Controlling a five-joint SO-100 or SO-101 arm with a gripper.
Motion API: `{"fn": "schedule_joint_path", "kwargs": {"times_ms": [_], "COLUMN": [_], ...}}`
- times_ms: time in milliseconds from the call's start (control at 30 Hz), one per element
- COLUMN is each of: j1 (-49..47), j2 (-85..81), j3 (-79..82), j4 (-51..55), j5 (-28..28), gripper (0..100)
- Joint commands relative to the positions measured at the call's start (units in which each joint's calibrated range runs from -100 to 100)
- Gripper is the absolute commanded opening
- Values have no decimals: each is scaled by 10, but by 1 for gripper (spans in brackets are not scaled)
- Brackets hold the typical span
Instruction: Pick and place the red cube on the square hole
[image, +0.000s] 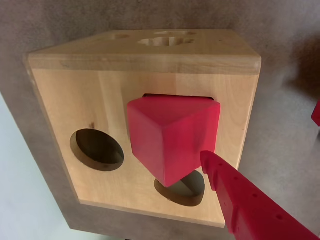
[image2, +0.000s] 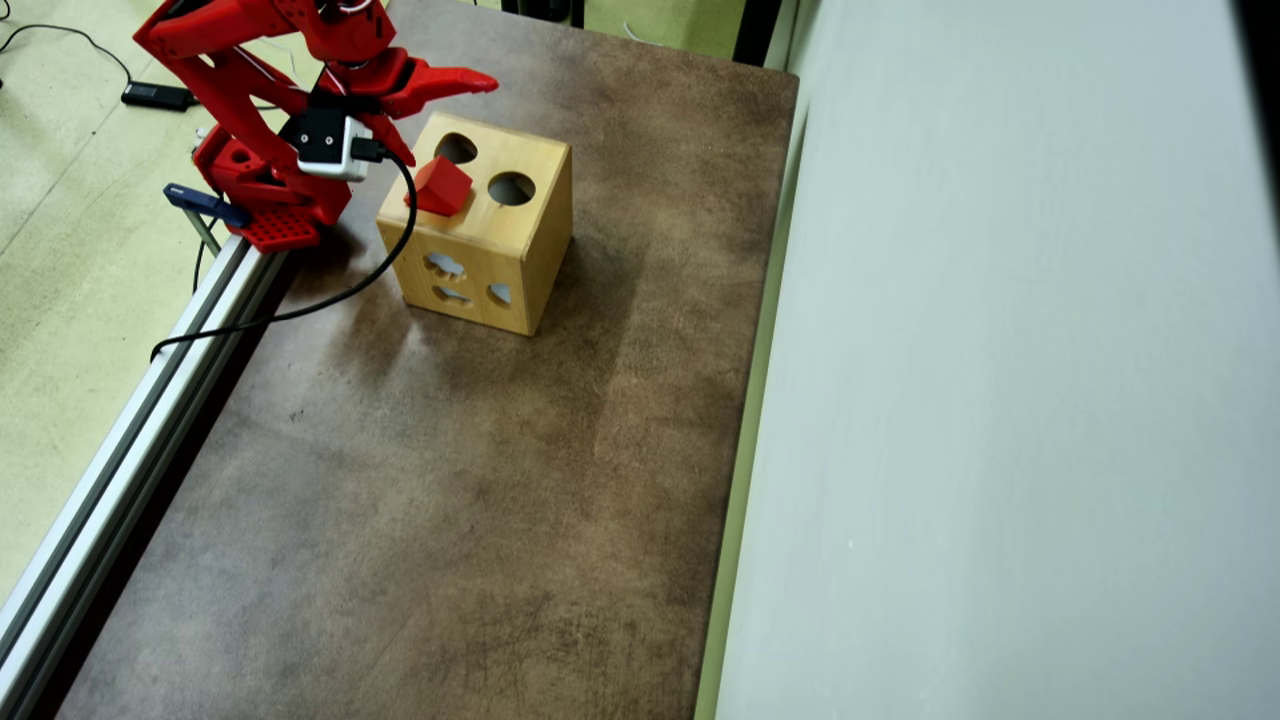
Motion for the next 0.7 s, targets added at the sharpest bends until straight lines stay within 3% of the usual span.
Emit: {"fn": "schedule_joint_path", "kwargs": {"times_ms": [0, 300, 667], "j1": [0, 0, -7], "j2": [12, 81, 85], "j3": [-2, -2, -2], "j4": [-8, -66, -55], "j5": [3, 3, 4], "gripper": [83, 83, 83]}}
